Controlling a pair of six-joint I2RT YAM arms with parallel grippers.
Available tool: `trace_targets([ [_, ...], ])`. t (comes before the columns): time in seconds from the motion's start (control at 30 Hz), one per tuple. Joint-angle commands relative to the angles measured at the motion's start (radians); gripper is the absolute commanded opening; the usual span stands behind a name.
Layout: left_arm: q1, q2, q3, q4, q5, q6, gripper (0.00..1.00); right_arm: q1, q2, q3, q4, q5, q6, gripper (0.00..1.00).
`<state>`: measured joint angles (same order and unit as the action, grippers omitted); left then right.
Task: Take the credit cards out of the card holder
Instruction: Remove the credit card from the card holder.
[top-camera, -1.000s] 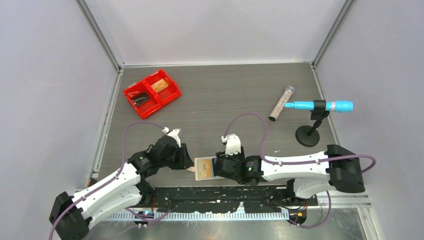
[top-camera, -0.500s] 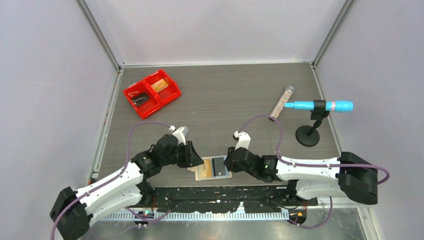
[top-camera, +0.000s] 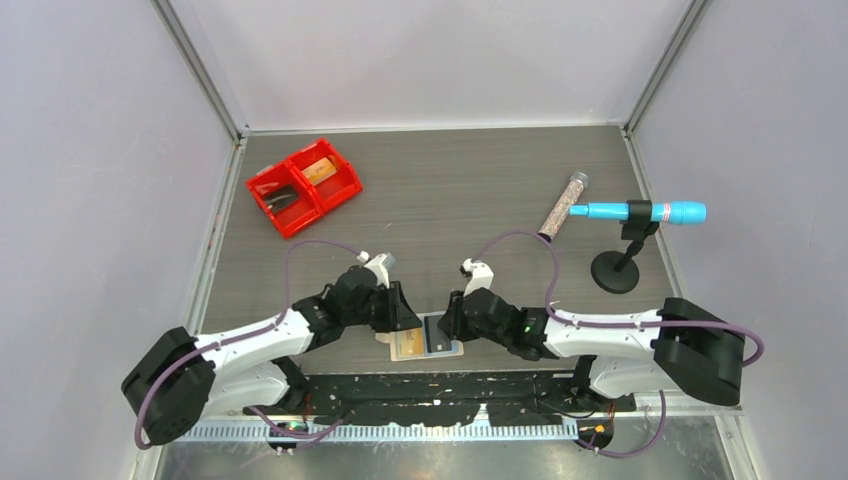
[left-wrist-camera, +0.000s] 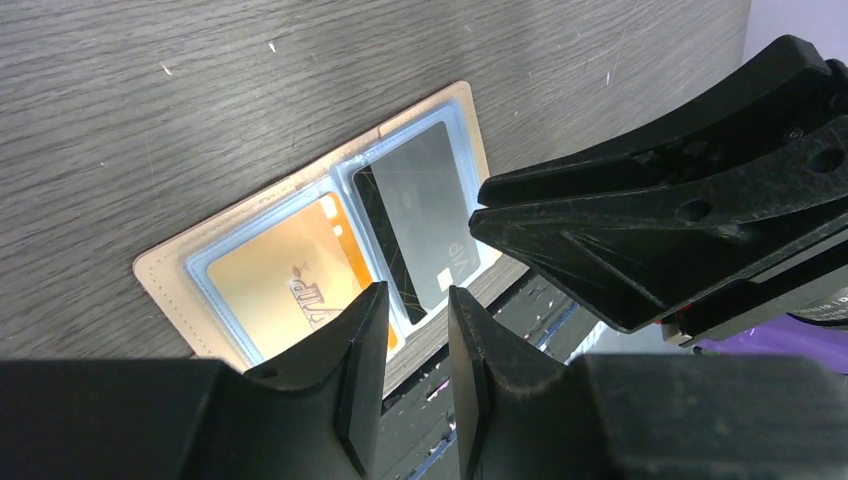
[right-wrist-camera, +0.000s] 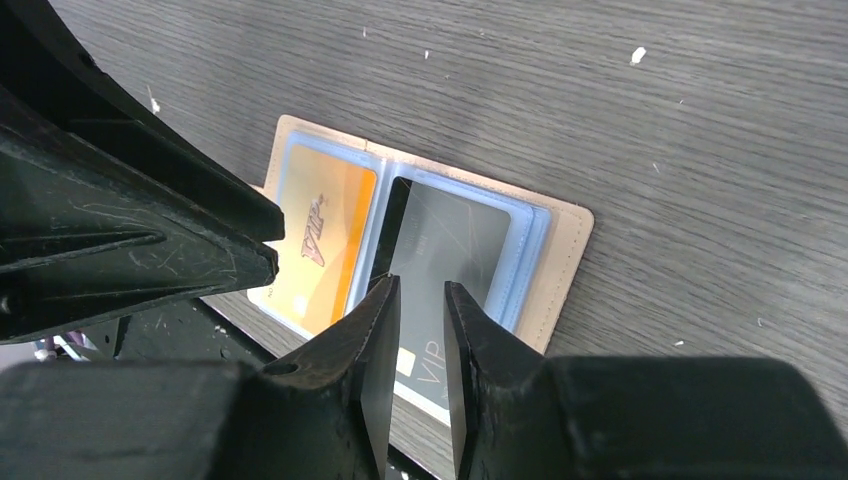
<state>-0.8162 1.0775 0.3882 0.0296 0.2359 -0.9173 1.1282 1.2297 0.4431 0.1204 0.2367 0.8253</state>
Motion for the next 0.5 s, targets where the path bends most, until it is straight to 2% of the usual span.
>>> trace_targets([
  [0.0,-0.008,0.020,-0.013,0.103,-0.014,-0.009,0.30,-0.007,0.022,-0.011,0.058,-0.006,0.011,0.30],
  [0.2,-0.013,0.052,-0.025,0.126,-0.023,-0.006,0.30,-0.006,0.018,-0.024,0.031,0.028,0.019,0.29],
  [0.47,-0.017,0.106,-0.026,0.161,-0.028,-0.006,0.30,-0.007,0.067,-0.048,0.077,-0.006,0.041,0.29],
])
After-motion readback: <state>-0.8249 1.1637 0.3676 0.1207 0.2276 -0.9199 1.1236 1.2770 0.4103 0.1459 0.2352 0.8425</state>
